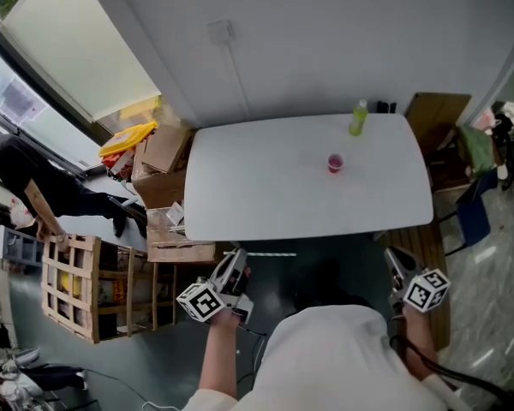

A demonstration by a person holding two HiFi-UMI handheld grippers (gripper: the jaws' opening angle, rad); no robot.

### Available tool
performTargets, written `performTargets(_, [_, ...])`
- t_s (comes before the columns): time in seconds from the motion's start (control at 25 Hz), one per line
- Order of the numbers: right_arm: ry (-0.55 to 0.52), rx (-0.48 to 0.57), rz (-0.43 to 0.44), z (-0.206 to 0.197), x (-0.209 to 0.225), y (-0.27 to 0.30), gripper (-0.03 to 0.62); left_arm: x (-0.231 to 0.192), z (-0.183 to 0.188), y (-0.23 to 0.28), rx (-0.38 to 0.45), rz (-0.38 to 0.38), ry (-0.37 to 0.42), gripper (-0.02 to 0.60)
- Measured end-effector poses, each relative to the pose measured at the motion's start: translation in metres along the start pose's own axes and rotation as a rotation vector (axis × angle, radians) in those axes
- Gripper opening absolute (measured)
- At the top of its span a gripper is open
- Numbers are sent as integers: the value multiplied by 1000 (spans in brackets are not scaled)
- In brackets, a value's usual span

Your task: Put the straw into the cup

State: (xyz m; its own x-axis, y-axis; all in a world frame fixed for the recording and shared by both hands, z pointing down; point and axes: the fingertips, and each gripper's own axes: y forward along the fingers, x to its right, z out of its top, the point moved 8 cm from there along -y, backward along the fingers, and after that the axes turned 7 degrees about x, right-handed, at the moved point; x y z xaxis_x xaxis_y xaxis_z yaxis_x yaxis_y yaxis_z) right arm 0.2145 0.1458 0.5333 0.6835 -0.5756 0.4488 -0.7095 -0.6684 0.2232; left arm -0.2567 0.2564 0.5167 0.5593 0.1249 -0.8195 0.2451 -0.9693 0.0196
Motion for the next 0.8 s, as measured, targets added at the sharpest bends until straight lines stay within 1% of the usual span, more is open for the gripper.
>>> performTargets(0.12, [9, -21, 13, 5, 7, 12, 37, -2, -4, 8, -2, 25, -11, 23])
performTargets(0.32, [17, -32, 46, 22, 32, 34, 37, 7, 0, 33, 8, 33, 27, 23])
performTargets(0.56, [15, -56, 82, 45, 64, 66, 37, 14, 1, 70, 30, 68, 35, 23])
performTargets(0.68, [26, -66, 102, 52, 80, 81, 37, 16, -6, 89, 36, 79, 24, 23])
performTargets(0.8, [33, -84, 128, 56, 92, 95, 37, 18, -9, 108, 32, 97, 33, 23])
